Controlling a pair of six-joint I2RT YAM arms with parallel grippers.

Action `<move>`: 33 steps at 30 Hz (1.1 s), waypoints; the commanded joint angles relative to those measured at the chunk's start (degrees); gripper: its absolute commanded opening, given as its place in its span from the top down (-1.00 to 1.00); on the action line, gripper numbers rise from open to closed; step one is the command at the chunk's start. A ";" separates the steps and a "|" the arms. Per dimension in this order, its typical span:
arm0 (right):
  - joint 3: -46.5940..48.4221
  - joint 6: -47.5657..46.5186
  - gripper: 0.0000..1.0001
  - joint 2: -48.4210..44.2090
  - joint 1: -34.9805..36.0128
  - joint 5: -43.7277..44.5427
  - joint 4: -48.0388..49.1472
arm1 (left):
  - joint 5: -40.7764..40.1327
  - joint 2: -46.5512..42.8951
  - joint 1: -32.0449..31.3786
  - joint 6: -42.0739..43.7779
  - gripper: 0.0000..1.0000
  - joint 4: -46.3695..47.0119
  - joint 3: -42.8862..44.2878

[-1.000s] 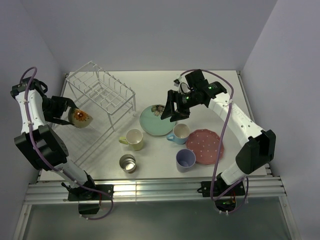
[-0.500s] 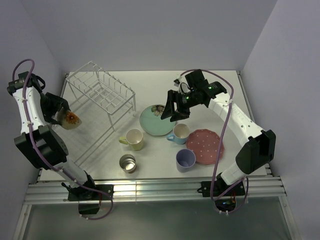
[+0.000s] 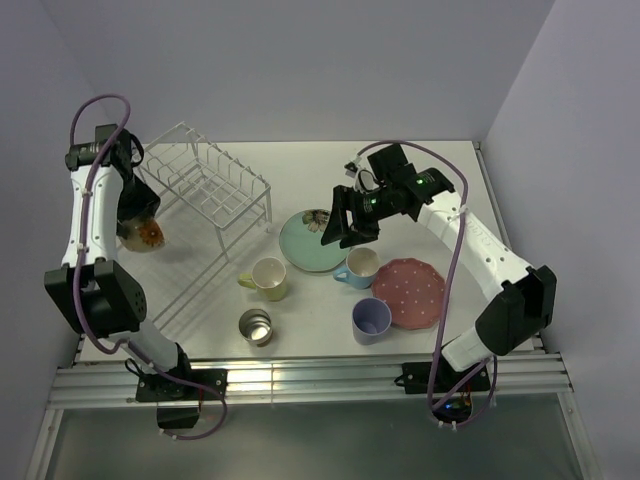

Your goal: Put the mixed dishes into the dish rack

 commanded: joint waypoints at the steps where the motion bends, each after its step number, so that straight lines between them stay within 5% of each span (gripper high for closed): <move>1: -0.34 -1.06 -0.36 -2.98 0.27 0.19 1.66 | -9.25 -6.64 0.24 0.90 1.00 -0.63 -2.61; 16: -3.15 -0.89 -0.36 -4.83 0.44 -0.07 2.98 | -16.03 -11.04 -0.02 3.89 1.00 2.55 -16.68; 33: -4.20 -1.33 -0.36 -5.53 0.44 0.36 2.98 | -15.86 -5.15 -0.28 3.46 1.00 7.03 -20.81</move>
